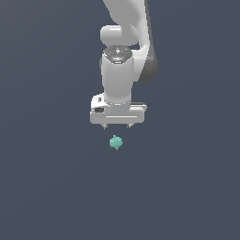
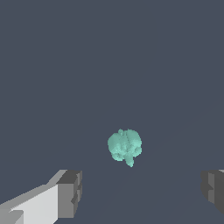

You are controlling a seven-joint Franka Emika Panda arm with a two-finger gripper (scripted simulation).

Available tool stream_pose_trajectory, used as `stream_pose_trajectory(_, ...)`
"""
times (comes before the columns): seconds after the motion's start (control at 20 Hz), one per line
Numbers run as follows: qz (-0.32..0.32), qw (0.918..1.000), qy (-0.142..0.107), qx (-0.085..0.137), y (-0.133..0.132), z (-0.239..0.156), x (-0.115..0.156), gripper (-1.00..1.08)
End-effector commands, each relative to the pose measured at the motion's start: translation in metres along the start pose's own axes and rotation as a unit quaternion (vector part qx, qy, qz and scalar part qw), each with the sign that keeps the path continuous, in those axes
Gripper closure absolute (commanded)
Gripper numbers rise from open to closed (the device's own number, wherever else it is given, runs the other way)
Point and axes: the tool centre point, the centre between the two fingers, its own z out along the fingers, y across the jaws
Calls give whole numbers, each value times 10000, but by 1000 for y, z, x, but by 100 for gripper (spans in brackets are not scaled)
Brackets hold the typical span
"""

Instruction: Pick up the object and move it to a goal position.

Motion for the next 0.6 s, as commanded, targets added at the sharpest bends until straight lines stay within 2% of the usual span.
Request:
stream_pose_trajectory(0.0,61,10000,-4,4,0,1,0,-92)
stream_pose_trajectory(0.55,891,9960,-48,48,0,15,-2,-92)
